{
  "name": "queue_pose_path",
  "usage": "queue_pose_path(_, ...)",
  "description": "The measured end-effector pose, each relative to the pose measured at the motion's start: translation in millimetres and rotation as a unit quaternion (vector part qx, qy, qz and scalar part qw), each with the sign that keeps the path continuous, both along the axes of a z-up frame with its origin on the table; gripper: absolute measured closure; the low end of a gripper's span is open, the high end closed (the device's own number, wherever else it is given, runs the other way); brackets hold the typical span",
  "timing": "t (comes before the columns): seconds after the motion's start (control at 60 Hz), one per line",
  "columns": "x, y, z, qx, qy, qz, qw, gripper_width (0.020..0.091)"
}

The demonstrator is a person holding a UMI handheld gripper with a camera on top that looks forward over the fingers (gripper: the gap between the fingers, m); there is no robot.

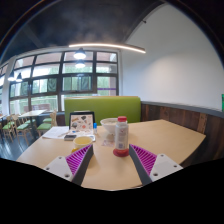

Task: Pour water

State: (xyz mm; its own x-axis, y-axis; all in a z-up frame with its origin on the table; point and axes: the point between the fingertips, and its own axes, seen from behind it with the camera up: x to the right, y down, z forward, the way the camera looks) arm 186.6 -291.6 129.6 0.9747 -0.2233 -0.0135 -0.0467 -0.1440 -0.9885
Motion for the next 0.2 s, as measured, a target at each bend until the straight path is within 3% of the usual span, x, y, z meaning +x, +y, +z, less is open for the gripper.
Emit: queue_pose_path(0.2,-10.8,-33.0,-15.1,-0.016,-0.017,-0.003,1.000,0.0286)
